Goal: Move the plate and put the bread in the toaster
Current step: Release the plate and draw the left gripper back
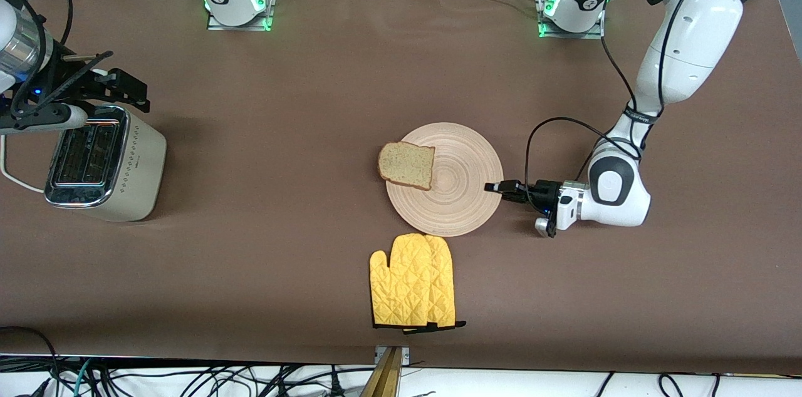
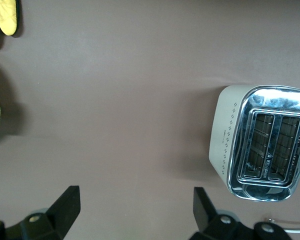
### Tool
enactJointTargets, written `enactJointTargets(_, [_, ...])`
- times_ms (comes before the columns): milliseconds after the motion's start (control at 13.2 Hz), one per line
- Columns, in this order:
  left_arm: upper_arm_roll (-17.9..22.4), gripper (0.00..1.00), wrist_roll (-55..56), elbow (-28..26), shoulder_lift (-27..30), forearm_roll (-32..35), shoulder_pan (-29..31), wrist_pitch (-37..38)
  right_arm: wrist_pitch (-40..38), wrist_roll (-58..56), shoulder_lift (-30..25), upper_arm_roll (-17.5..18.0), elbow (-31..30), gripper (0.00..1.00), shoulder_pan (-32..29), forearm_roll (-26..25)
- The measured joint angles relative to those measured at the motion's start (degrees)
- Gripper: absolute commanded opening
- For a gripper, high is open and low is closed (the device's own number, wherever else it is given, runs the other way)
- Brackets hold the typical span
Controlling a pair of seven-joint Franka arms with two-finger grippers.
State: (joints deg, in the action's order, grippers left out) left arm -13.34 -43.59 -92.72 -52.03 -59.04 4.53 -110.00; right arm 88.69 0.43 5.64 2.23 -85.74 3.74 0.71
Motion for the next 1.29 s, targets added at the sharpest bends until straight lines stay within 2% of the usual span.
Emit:
enactJointTargets(76, [0.0,0.00,0.0,0.0,-0.2,0.0,-0.4,-0.1,-0.1,0.0,0.0,0.0,0.0,1.00,0.0,0.0])
enactJointTargets(152, [0.0,0.20,0.0,0.0,-0.3,0.0,-0.8,-0.3,-0.1,0.0,0.0,0.0,0.0,1.00,0.0,0.0])
enactJointTargets(227, [0.0,0.80,0.0,0.0,-0.3,0.0,-1.0,-0.6,-0.1,0.0,0.0,0.0,0.0,1.00,0.0,0.0])
enactJointTargets(303, [0.0,1.00,0.0,0.0,-0.3,-0.2,-0.9,-0.6,-0.1,0.0,0.1,0.0,0.0,1.00,0.0,0.0])
enactJointTargets(682, [0.4,1.00,-0.2,0.6,0.3,0.9,1.2,0.3,-0.1,0.0,0.2,0.0,0.0,1.00,0.0,0.0])
enactJointTargets(986, [0.6,1.00,0.3,3.2,6.6,17.3,8.4,4.3,0.1,0.1,0.7,-0.3,0.0,1.00,-0.1,0.0])
enactJointTargets(1137, [0.5,1.00,3.6,5.2,10.5,24.0,9.2,5.3,0.1,0.1,0.7,-0.4,0.1,1.00,0.0,0.0])
enactJointTargets(1289, [-0.2,1.00,10.2,7.8,14.5,36.6,8.2,5.2,-0.3,0.1,0.8,0.0,0.1,1.00,0.2,0.1])
